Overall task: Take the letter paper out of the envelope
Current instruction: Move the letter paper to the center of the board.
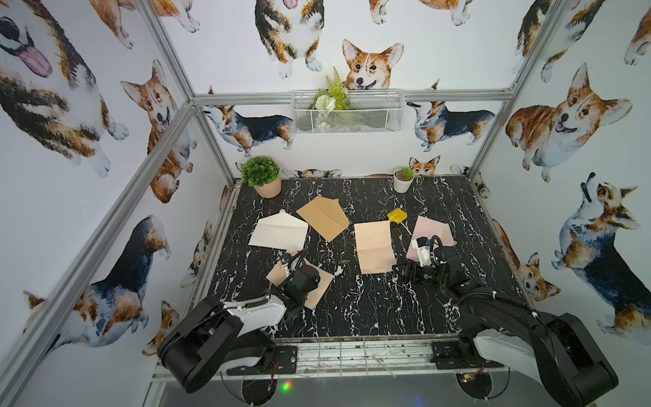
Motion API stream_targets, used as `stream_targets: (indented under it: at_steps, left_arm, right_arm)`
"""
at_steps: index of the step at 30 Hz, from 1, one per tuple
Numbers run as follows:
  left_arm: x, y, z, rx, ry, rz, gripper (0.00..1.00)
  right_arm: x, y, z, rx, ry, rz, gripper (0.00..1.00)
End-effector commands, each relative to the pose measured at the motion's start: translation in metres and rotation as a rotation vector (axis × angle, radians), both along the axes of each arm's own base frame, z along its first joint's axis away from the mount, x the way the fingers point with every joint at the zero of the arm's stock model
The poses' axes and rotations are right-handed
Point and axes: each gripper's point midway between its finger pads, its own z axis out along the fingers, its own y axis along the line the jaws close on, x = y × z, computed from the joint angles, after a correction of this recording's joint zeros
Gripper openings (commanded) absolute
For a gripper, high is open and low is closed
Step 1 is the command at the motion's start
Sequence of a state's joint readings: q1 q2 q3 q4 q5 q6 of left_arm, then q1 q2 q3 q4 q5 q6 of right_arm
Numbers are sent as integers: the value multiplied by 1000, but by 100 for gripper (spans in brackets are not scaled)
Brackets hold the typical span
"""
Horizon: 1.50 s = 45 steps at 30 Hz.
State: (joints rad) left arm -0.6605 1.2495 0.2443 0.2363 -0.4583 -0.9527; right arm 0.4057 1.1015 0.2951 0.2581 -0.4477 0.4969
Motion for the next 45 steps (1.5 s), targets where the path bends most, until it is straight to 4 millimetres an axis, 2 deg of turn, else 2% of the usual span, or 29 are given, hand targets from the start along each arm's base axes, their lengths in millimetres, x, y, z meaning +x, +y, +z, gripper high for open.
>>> stream_targets:
  at_steps: [1,7,14,22,25,28,31,34,38,40,42,44,45]
  left_arm:
    - [-23,37,-18,55,81,86,0]
    - [-15,41,-20,27,106,119,0]
    - [-2,49,-27,-101,127,190,0]
    - [7,72,-7,-86,95,259,0]
    - [15,70,3,-104,69,242,0]
    - [28,55,13,-143,38,179,0]
    - [41,27,28,-193,-19,90,0]
    - [47,-8,45,-171,-79,-28,0]
    - [47,-46,60,-91,-114,-168,0]
    - [48,-66,61,-77,-128,-243,0]
    - [48,-81,57,-60,-126,-307,0]
    - [48,-94,50,-36,-125,-369,0]
    - [48,-101,45,-24,-123,-397,0]
  right_arm:
    - [2,3,4,17,-17,7,60]
    - [0,4,3,26,-12,15,60]
    - [-2,7,7,43,-3,29,60]
    - [-4,4,9,21,1,22,61]
    - [-2,1,9,-2,8,13,62]
    - [1,-3,13,-42,9,-3,69]
    - [7,-17,16,-136,-8,-50,75]
    - [15,-40,20,-232,-18,-140,82]
    - [26,-79,29,-257,-16,-335,85]
    - [29,-108,27,-318,-24,-483,88]
    - [28,-129,22,-380,-28,-570,89]
    - [27,-146,13,-408,12,-636,89]
    - [28,-148,8,-383,40,-636,89]
